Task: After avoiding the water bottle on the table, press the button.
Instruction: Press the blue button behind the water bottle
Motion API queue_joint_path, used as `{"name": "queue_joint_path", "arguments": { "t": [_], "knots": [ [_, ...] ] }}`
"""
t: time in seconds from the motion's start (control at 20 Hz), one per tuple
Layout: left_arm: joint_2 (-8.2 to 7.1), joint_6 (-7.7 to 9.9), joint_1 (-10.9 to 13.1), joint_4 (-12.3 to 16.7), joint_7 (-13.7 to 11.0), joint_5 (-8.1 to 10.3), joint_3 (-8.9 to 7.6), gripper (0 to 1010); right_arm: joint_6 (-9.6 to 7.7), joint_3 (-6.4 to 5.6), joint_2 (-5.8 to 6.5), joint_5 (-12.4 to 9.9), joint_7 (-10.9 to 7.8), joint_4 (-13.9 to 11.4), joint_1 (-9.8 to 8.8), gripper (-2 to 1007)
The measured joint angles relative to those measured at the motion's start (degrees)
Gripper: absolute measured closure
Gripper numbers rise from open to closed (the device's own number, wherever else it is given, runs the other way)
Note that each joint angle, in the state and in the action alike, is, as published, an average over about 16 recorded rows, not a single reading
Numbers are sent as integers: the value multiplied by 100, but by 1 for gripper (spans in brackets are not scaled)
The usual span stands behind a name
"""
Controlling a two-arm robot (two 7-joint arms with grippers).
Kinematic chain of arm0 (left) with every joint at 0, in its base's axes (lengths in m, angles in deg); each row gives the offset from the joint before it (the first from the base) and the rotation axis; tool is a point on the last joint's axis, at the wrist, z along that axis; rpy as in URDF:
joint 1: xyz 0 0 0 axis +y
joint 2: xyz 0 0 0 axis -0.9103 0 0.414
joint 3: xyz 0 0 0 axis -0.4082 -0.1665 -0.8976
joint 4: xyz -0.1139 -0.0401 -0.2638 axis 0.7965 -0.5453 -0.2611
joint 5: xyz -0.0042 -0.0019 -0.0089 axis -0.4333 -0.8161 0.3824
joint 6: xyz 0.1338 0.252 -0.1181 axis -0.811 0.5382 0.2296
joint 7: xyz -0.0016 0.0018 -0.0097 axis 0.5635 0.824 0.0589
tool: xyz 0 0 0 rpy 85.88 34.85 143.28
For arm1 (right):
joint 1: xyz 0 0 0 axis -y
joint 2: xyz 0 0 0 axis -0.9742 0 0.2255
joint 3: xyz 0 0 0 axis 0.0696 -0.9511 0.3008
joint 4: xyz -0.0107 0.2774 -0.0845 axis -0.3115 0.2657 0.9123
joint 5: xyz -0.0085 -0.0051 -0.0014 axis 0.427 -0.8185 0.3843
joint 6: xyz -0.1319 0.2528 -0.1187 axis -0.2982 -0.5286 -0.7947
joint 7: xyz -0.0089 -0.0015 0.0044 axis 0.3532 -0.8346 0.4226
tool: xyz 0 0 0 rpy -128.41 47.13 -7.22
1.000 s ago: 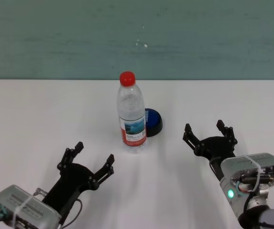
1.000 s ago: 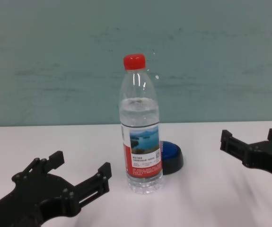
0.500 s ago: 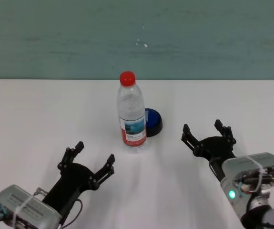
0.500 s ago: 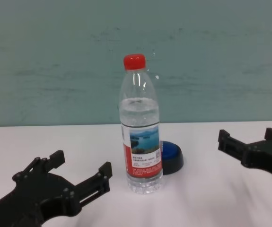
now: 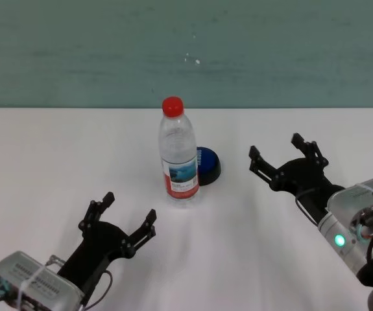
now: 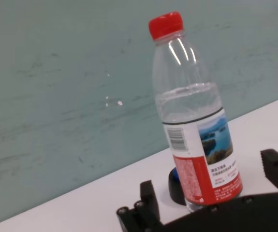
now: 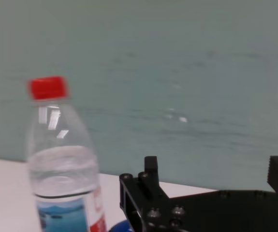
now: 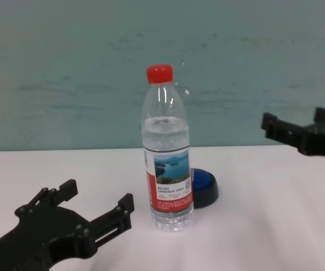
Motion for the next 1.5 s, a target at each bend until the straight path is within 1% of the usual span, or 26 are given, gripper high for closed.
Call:
{"name": "queue_joint_path", "arguments": {
  "t": [0.2, 0.4, 0.6, 0.75, 0.9, 1.1, 1.25, 1.5],
  "knots": [
    [0, -1, 0, 0, 0, 0, 0, 10, -221, -27, 216, -83, -349, -214, 51, 2],
    [0, -1, 0, 0, 0, 0, 0, 10, -417, -8, 436, -172, -648, -365, 71, 2],
    [0, -1, 0, 0, 0, 0, 0, 10, -564, 30, 651, -328, -917, -421, 56, 2],
    [0, -1, 0, 0, 0, 0, 0, 10, -638, 65, 804, -462, -1095, -417, 30, 2],
    [0, 0, 0, 0, 0, 0, 0, 10, -680, 103, 947, -600, -1253, -388, -1, 2],
    [0, 0, 0, 0, 0, 0, 0, 10, -684, 156, 1108, -757, -1413, -322, -35, 2],
    [0, 0, 0, 0, 0, 0, 0, 10, -668, 192, 1208, -849, -1484, -277, -53, 2],
    [0, 0, 0, 0, 0, 0, 0, 10, -602, 249, 1387, -915, -1556, -230, -33, 2]
  ]
}}
